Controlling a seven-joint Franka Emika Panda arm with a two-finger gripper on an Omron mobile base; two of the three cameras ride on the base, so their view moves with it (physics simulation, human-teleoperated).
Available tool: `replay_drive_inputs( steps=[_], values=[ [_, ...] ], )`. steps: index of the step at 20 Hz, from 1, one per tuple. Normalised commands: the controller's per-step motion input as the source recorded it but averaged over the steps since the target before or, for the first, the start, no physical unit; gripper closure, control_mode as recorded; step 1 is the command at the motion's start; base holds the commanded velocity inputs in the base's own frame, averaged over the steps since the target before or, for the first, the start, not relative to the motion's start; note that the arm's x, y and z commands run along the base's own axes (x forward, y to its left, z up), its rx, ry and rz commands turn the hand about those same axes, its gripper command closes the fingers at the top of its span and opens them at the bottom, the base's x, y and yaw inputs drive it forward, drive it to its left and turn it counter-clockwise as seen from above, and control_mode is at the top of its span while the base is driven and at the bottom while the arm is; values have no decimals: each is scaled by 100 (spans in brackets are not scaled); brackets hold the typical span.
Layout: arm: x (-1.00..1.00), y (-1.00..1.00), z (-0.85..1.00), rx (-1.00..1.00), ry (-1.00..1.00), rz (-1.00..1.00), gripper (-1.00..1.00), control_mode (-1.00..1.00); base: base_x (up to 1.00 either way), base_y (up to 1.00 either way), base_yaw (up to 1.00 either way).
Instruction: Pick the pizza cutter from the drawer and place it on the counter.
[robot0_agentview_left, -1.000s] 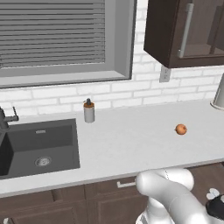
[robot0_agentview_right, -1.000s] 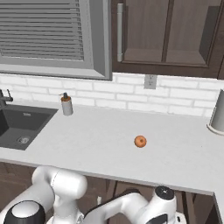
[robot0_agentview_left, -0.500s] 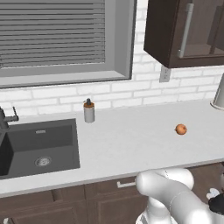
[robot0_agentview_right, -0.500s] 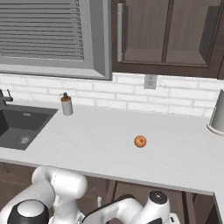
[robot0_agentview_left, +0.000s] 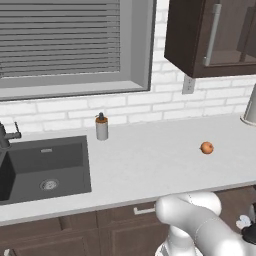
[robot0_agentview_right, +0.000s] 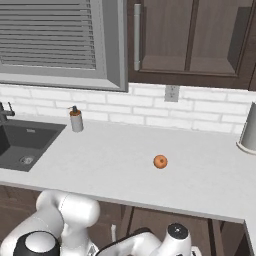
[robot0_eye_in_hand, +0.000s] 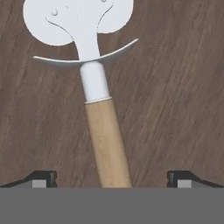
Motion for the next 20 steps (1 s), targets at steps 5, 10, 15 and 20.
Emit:
replay_drive_inputs(
  steps=[5, 10, 15, 20],
  values=[
    [4, 0, -29, 1, 10, 0, -100, -100, 0, 0, 0],
    [0, 0, -38, 1, 9, 2, -100, -100, 0, 0, 0],
    [2, 0, -24, 2, 4, 3, -100, -100, 0, 0, 0],
    [1, 0, -15, 1, 0, 4, 100, -100, 0, 0, 0]
  ],
)
